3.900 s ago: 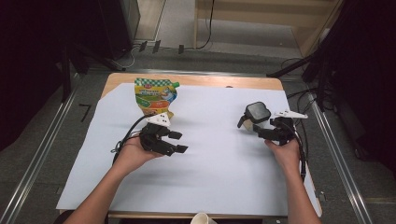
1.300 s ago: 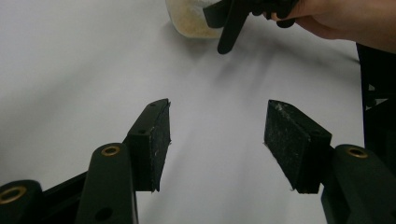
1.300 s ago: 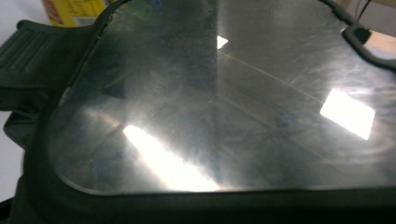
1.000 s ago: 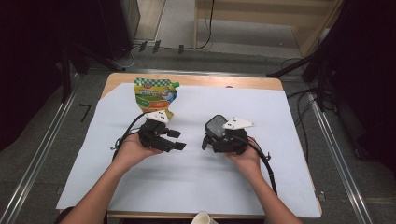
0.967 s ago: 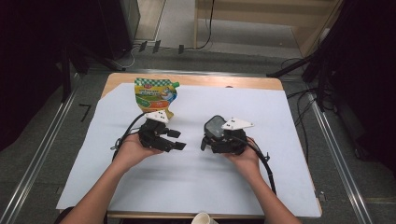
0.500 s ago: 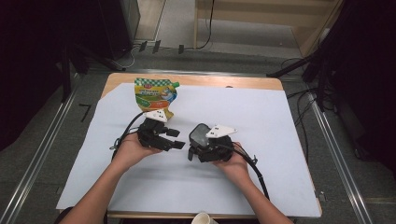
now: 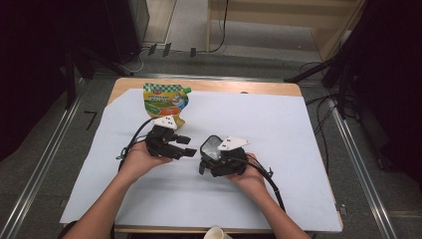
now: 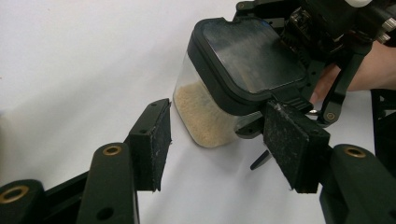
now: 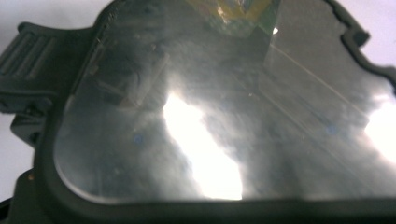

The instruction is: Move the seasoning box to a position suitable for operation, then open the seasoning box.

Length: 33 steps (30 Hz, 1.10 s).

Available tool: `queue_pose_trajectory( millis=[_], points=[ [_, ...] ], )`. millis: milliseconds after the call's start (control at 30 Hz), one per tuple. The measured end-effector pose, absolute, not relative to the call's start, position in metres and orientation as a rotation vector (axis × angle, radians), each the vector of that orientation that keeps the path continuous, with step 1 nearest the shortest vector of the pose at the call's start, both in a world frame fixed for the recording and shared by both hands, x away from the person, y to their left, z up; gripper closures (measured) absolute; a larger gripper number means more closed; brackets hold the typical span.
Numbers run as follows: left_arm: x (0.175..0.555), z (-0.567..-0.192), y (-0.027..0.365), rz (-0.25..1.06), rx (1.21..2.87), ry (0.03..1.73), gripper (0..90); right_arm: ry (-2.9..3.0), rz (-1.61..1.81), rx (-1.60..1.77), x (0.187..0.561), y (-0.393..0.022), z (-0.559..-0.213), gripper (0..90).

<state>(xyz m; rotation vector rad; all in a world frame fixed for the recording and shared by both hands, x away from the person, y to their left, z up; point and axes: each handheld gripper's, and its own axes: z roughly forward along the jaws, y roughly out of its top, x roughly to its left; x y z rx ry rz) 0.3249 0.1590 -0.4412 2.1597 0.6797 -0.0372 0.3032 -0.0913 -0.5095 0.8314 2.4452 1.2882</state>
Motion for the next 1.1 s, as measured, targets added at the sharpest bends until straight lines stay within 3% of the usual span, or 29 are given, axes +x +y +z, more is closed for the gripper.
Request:
queue_pose_trajectory(
  millis=[300,500,600,700,833,867,1100],
  points=[
    [0.325,-0.442,0.159,-0.083,2.149,0.700,47.2,2.495,1.268,0.859,0.293,-0.112,-0.498,14.8],
    [0.324,-0.442,0.156,-0.100,2.153,0.694,55.4,2.470,1.300,0.881,0.280,-0.131,-0.484,16.7],
    [0.323,-0.443,0.155,-0.095,2.158,0.690,61.8,2.467,1.306,0.888,0.276,-0.139,-0.480,20.3],
    [0.319,-0.441,0.154,-0.052,2.165,0.661,74.5,2.485,1.317,0.895,0.274,-0.146,-0.477,24.6],
    [0.318,-0.442,0.150,-0.085,2.161,0.647,87.2,2.463,1.308,0.902,0.274,-0.152,-0.473,37.5],
    [0.318,-0.444,0.149,-0.094,2.169,0.646,89.1,2.459,1.317,0.907,0.275,-0.154,-0.472,44.3],
    [0.321,-0.454,0.142,-0.124,2.219,0.659,90.0,2.457,1.337,0.977,0.278,-0.159,-0.471,77.2]
  ],
)
